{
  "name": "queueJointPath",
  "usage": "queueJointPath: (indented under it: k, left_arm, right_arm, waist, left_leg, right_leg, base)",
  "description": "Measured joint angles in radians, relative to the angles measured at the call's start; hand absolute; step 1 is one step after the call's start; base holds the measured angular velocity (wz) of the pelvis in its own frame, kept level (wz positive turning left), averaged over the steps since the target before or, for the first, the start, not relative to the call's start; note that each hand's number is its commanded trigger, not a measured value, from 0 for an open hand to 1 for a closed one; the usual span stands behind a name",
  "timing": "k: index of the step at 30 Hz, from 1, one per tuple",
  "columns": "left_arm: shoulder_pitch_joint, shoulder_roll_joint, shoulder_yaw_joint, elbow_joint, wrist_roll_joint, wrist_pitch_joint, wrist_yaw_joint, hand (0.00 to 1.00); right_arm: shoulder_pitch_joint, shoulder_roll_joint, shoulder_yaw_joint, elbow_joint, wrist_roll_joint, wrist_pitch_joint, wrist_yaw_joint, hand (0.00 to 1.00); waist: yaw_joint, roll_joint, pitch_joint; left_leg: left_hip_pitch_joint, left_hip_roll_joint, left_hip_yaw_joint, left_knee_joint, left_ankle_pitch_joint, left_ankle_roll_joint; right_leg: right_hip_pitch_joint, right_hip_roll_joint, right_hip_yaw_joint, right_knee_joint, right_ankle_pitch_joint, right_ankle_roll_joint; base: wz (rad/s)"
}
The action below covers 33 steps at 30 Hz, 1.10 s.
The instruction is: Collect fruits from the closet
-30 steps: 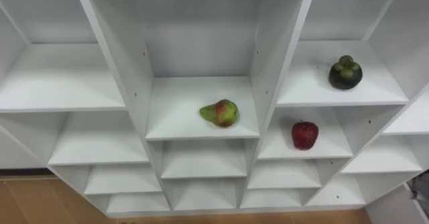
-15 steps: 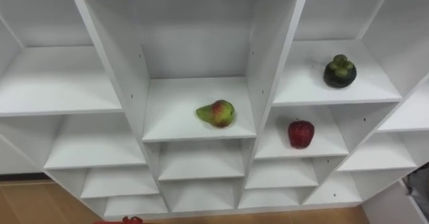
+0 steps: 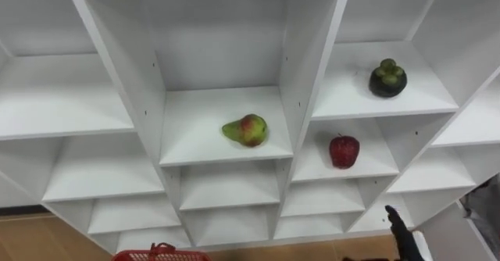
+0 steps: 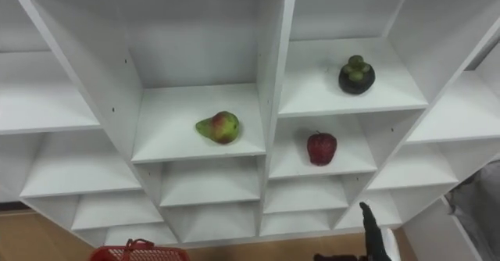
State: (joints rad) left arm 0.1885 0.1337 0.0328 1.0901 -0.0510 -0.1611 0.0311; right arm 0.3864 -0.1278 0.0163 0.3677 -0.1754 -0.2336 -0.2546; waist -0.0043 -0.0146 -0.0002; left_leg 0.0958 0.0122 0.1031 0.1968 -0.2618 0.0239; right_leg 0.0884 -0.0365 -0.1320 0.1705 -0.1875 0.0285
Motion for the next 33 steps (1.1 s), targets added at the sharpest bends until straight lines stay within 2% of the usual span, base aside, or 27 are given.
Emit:
queueJointPath:
  k: [2, 4, 5, 9, 11, 15, 23, 33]
  left_arm:
    - [0.007, -0.001, -0.009, -0.01, -0.02, -0.005, -0.002, 1.0]
    - [0.009, -0.002, -0.017, -0.011, -0.036, -0.014, -0.005, 1.0]
    - [0.009, -0.002, -0.017, -0.011, -0.036, -0.016, -0.006, 1.0]
    - [0.017, -0.002, -0.033, -0.011, -0.035, -0.035, -0.02, 1.0]
    - [0.021, -0.002, -0.046, -0.012, -0.035, -0.036, -0.026, 1.0]
    - [0.021, 0.0, -0.073, -0.012, -0.035, -0.036, -0.026, 1.0]
    - [0.022, 0.004, -0.095, -0.01, -0.057, -0.035, -0.051, 1.0]
    - [0.013, 0.004, -0.108, -0.01, -0.055, -0.022, -0.061, 1.0]
  right_arm:
    - [0.002, 0.0, 0.003, -0.07, 0.004, -0.006, -0.013, 0.0]
    - [0.007, -0.001, 0.002, -0.162, 0.004, -0.009, -0.023, 0.0]
    - [0.007, -0.001, 0.001, -0.204, 0.005, -0.026, -0.031, 0.0]
    - [0.007, -0.002, 0.001, -0.308, -0.008, -0.04, -0.063, 0.0]
    - [0.004, -0.002, 0.002, -0.327, -0.024, -0.052, -0.077, 0.0]
    - [-0.009, -0.002, 0.011, -0.366, -0.027, -0.053, -0.105, 0.0]
    - [-0.053, -0.002, 0.045, -0.381, -0.027, -0.054, -0.153, 0.0]
    - [-0.071, -0.027, 0.084, -0.382, -0.027, -0.054, -0.243, 0.0]
  waist:
    - [-0.008, 0.003, 0.0015]
    - [-0.019, 0.006, -0.0009]
    - [-0.022, 0.008, -0.0008]
    - [-0.019, 0.016, -0.0024]
    - [-0.018, 0.022, -0.0058]
    - [-0.018, 0.031, -0.0042]
    - [-0.015, 0.02, 0.0012]
    - [-0.013, 0.019, 0.0002]
  left_leg:
    - [-0.003, 0.001, 0.002, 0.0, 0.0, 0.0]
    - [-0.016, 0.002, 0.004, 0.0, 0.0, -0.001]
    - [-0.019, 0.003, 0.006, 0.0, 0.001, -0.002]
    - [-0.013, 0.003, 0.021, 0.0, 0.001, -0.002]
    - [-0.011, 0.003, 0.024, 0.0, 0.001, -0.002]
    - [0.003, 0.004, 0.025, -0.012, 0.004, -0.003]
    - [0.0, 0.01, 0.029, -0.01, 0.006, -0.008]
    - [-0.004, 0.011, 0.027, -0.011, 0.007, -0.008]
  right_leg:
    - [-0.005, 0.002, 0.002, 0.002, 0.0, -0.001]
    - [-0.019, 0.002, 0.002, 0.004, 0.001, -0.002]
    - [-0.023, 0.003, 0.003, 0.003, 0.004, -0.002]
    - [-0.023, 0.004, 0.017, 0.0, 0.004, -0.002]
    - [-0.022, 0.004, 0.021, -0.001, 0.004, -0.002]
    - [-0.019, 0.006, 0.024, -0.001, 0.004, -0.002]
    - [-0.019, 0.012, 0.025, -0.001, 0.009, -0.009]
    - [-0.021, 0.014, 0.025, 0.0, 0.01, -0.01]
  base:
    - [0.0]
    - [-0.04]
    - [-0.07]
    - [-0.09]
    - [-0.07]
    - [-0.01]
    - [0.0]
    - [0.0]
